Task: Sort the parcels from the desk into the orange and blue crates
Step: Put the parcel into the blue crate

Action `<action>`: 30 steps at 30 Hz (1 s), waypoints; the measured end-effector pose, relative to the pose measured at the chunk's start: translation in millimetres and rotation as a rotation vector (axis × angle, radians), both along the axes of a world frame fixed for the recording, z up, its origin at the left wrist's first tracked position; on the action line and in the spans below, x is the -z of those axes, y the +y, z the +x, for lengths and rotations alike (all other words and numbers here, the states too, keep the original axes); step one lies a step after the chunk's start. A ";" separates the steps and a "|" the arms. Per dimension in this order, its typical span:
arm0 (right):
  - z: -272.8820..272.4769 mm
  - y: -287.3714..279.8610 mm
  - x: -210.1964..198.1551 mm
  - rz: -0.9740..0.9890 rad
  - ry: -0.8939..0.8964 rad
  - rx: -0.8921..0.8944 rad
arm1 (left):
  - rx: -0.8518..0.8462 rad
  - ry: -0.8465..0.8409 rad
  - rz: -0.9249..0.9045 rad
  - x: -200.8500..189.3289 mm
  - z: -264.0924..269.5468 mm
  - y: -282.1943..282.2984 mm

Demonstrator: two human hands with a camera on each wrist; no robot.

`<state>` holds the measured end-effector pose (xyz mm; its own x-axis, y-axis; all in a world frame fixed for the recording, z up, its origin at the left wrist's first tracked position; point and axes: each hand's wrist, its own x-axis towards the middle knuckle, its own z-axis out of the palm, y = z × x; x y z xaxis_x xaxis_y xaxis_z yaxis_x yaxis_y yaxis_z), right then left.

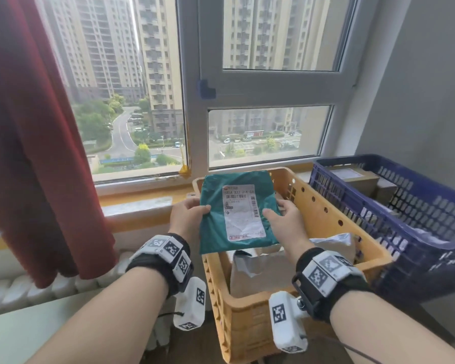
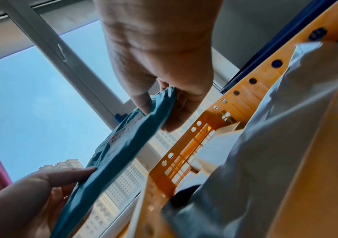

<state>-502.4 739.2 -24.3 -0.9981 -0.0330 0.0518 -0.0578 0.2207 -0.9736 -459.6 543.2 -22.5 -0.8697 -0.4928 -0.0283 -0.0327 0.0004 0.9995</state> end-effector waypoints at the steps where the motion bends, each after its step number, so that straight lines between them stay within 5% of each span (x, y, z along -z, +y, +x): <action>1: -4.7 11.6 0.1 -0.001 0.004 0.021 | 0.007 0.005 -0.004 -2.8 -8.0 11.5; 9: -38.4 111.9 6.2 0.000 0.023 0.192 | 0.051 -0.013 -0.029 -10.2 -67.2 100.1; 16: -55.9 165.5 18.9 -0.262 -0.096 0.288 | 0.175 -0.053 0.000 -11.8 -103.9 171.1; 30: -89.1 271.8 16.0 -0.181 -0.019 0.489 | 0.405 -0.069 -0.031 -3.9 -172.2 276.2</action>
<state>-591.5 1011.0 -40.3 -0.8955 0.4449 -0.0051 0.0283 0.0455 -0.9986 -631.8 819.4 -18.6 -0.9901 -0.1122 -0.0839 -0.0908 0.0573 0.9942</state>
